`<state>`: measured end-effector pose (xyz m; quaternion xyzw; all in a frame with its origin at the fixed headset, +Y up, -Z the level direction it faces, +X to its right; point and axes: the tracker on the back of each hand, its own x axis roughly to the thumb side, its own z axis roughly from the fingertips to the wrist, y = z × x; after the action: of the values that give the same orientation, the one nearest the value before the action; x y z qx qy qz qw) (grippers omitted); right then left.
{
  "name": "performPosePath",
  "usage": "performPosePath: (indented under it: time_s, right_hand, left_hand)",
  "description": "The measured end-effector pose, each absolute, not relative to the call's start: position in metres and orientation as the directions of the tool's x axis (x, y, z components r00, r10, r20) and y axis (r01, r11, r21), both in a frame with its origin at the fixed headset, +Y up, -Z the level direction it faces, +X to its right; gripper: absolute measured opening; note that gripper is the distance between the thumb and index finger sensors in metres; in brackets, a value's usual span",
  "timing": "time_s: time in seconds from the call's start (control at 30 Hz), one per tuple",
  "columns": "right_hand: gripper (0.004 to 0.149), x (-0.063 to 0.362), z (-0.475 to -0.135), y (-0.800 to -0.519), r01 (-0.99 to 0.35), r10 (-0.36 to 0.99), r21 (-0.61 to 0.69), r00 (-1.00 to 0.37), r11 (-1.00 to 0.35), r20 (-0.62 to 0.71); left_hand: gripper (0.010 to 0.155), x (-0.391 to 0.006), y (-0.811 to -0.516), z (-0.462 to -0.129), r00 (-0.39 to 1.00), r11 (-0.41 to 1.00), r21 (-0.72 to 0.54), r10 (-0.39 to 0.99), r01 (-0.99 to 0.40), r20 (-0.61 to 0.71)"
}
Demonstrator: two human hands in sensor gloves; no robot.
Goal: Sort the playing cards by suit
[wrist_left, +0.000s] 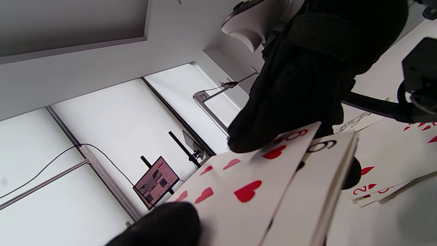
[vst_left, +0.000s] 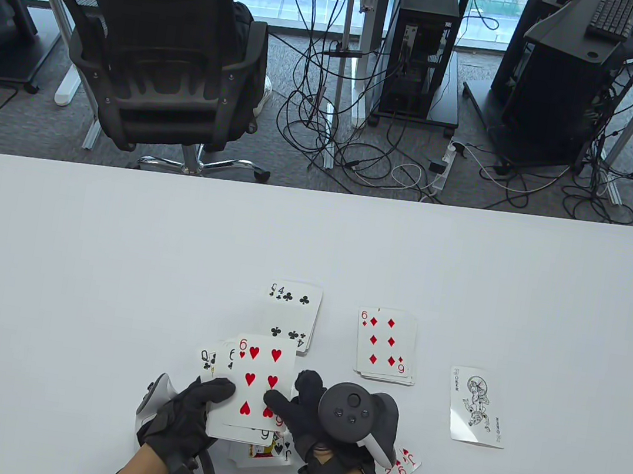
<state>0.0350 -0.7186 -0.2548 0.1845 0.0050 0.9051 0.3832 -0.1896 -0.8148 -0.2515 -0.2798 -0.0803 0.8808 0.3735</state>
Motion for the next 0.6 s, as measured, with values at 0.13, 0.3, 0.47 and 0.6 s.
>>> performPosePath:
  time_s: [0.13,0.3,0.47,0.6]
  right_hand:
    - [0.072,0.034,-0.255,-0.721,-0.710,0.708,0.138,-0.625,-0.691,0.329]
    - [0.058,0.037,-0.253,-0.724,-0.752,0.742,0.124,-0.586,-0.648,0.325]
    - [0.047,0.039,-0.253,-0.726,-0.809,0.804,0.144,-0.513,-0.570,0.301]
    - [0.044,0.045,-0.253,-0.723,-0.806,0.795,0.128,-0.520,-0.578,0.312]
  left_hand:
    - [0.055,-0.189,-0.815,-0.252,-0.566,-0.708,-0.355,0.703,-0.610,-0.429]
    - [0.055,-0.189,-0.815,-0.252,-0.563,-0.705,-0.356,0.706,-0.613,-0.429]
    - [0.055,-0.189,-0.816,-0.252,-0.558,-0.702,-0.360,0.709,-0.614,-0.430]
    - [0.055,-0.188,-0.816,-0.252,-0.560,-0.704,-0.358,0.707,-0.613,-0.432]
